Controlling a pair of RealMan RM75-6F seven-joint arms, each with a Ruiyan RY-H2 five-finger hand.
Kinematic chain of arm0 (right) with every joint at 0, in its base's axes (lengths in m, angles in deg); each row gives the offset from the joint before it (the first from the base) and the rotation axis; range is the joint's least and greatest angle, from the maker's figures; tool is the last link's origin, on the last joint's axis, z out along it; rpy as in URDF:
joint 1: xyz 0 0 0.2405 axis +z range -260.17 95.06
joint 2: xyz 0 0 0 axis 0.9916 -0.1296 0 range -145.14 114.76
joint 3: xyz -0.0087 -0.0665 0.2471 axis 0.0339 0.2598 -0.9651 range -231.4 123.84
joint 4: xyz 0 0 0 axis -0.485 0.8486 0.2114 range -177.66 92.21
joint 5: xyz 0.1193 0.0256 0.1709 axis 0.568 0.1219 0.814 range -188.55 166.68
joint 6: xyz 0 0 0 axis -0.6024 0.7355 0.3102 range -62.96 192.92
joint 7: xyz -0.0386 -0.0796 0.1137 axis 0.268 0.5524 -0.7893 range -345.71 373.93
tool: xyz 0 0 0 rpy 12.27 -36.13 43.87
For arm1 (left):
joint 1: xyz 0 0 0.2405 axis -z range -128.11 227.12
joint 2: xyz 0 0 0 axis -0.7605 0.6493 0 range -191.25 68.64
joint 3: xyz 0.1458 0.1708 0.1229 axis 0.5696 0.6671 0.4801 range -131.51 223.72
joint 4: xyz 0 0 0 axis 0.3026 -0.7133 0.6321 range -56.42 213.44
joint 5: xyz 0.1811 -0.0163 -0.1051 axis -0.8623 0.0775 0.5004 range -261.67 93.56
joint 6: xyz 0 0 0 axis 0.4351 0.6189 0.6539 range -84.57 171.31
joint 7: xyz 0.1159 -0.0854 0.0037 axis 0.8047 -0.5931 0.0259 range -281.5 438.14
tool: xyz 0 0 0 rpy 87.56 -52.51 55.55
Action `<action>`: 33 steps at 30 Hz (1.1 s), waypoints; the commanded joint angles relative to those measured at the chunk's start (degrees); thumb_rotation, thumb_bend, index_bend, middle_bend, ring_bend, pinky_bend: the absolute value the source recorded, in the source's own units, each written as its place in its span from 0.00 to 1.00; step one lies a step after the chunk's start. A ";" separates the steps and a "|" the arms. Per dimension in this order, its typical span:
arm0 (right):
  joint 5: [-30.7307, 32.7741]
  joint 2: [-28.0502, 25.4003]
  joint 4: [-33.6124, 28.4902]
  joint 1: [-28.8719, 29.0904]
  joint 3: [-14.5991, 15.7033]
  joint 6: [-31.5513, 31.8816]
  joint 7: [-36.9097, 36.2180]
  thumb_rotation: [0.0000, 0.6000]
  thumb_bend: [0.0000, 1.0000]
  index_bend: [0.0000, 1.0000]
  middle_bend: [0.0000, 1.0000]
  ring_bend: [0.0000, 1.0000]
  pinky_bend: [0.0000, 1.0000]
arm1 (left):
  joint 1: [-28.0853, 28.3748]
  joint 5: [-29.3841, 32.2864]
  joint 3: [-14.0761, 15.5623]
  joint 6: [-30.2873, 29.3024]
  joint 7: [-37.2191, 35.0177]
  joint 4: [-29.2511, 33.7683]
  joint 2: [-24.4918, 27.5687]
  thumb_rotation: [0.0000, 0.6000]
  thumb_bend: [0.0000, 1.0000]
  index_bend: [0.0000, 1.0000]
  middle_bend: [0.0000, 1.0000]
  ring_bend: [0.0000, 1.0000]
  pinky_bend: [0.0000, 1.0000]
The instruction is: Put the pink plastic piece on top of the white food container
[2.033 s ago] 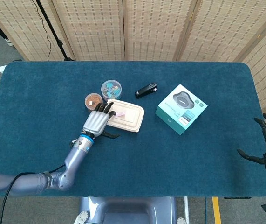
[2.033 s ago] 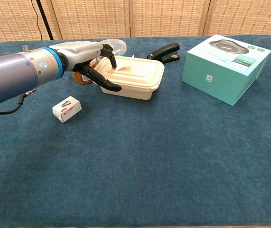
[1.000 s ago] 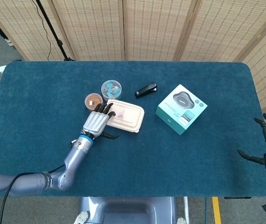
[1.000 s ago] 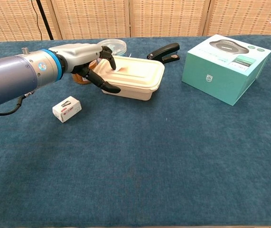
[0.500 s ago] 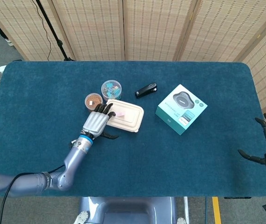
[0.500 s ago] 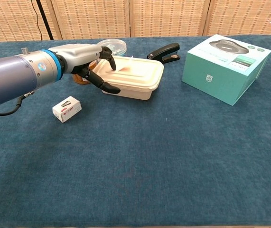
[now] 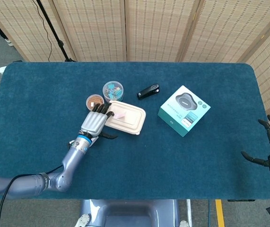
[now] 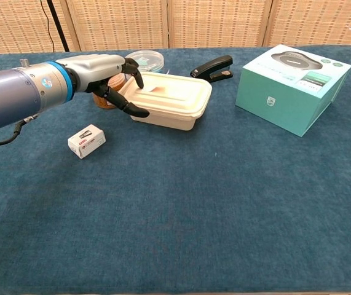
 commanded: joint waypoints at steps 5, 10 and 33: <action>-0.01 -0.13 -0.01 -0.01 0.00 -0.09 -0.24 1.00 0.00 0.13 0.00 0.00 0.00 | 0.12 -1.04 -0.44 -0.12 -0.89 0.92 -0.31 0.45 0.00 0.26 0.00 0.00 0.00; 0.00 -0.18 -0.06 0.02 0.00 -0.21 -0.36 1.00 0.00 0.13 0.00 0.00 0.00 | 0.61 -1.11 -0.73 -0.29 -0.36 1.29 -0.55 0.45 0.00 0.26 0.00 0.00 0.00; 0.02 -0.50 -0.28 -0.02 -0.03 -0.40 -1.12 1.00 0.00 0.13 0.00 0.00 0.00 | 1.19 1.17 -0.78 -0.18 0.98 -0.45 -1.42 0.45 0.00 0.26 0.00 0.00 0.00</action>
